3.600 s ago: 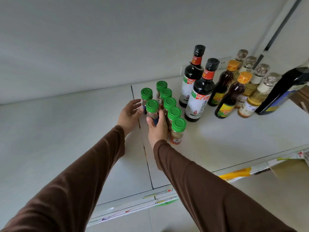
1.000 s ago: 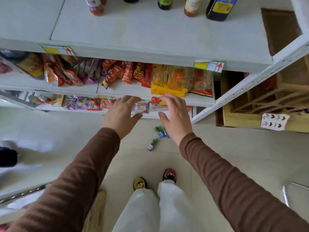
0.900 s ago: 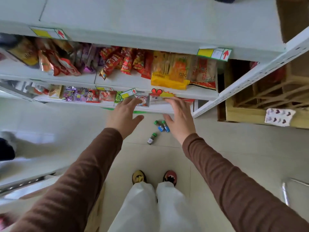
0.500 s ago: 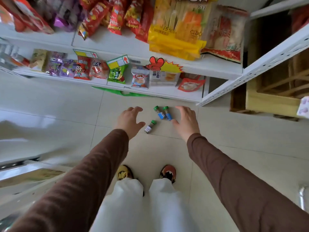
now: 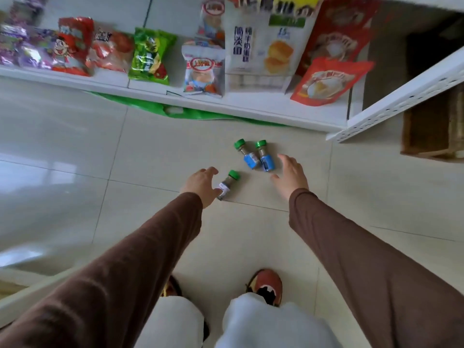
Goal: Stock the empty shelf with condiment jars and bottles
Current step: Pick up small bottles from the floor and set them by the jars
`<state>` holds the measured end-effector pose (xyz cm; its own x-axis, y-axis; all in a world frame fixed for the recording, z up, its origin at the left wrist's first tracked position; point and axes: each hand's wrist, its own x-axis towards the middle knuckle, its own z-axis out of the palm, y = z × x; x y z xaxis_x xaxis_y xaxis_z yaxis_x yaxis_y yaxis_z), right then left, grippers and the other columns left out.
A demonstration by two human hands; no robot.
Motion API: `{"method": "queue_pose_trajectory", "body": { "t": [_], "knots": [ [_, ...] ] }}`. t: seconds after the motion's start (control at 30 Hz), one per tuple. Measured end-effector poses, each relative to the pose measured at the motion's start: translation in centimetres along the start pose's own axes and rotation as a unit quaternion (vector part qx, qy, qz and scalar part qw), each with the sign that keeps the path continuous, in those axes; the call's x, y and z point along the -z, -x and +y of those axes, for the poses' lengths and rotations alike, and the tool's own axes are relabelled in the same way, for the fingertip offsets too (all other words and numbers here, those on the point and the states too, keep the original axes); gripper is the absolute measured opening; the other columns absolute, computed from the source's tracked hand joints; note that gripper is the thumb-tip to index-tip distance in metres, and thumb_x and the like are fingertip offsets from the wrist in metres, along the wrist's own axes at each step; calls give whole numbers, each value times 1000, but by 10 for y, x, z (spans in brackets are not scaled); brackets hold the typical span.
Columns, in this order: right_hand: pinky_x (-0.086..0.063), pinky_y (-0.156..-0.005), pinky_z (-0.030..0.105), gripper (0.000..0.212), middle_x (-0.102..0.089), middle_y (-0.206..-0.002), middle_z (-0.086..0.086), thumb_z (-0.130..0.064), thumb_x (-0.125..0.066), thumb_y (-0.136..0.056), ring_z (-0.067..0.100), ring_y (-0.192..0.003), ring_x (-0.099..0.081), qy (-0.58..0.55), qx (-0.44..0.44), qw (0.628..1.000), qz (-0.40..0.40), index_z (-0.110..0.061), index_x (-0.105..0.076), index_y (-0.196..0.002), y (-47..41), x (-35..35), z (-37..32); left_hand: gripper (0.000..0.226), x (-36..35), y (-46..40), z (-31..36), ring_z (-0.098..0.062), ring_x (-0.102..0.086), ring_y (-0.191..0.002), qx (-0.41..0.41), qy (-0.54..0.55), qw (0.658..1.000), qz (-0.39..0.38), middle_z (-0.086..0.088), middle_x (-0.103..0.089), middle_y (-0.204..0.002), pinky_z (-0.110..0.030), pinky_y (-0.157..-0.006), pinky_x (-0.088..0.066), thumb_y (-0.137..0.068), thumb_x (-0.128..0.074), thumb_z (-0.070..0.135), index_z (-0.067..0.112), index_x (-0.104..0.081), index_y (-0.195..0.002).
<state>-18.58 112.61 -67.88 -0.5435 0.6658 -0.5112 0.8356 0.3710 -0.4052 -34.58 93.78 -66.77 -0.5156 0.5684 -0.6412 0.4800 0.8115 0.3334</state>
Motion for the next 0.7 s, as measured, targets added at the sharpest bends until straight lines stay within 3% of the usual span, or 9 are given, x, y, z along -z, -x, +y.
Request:
{"method": "queue_pose_trajectory", "body": {
  "t": [0.33,0.57,0.7],
  "knots": [
    [-35,-107,38,78,-42,-147,13,-25,-70,-85,32,-133,-40,-18,-29,999,9,-16,-29,-151,-101,-86,39,65,-88,-107,-24,-27,-55,-117,23,15,999,-25,-6,-59,-129,-34,-94,-48,-80,-75,40,22,-49,-137],
    [-39,-100,38,64,-52,-134,16,-20,-66,-87,34,-124,-47,-2,-37,998,45,-12,-40,-145,-123,-106,41,34,-110,-122,-25,-25,-59,-95,22,-9,999,-30,-5,-62,-105,-33,-79,-53,-81,-67,37,20,-58,-108],
    [-41,-100,38,62,-51,-135,15,-19,-66,-88,34,-122,-50,-44,-56,995,67,-12,-42,-144,-106,-92,36,29,-100,-106,-21,-27,-65,-81,23,47,999,-11,-4,-59,-98,-41,-73,-58,-78,-68,34,19,-58,-100]
  ]
}}
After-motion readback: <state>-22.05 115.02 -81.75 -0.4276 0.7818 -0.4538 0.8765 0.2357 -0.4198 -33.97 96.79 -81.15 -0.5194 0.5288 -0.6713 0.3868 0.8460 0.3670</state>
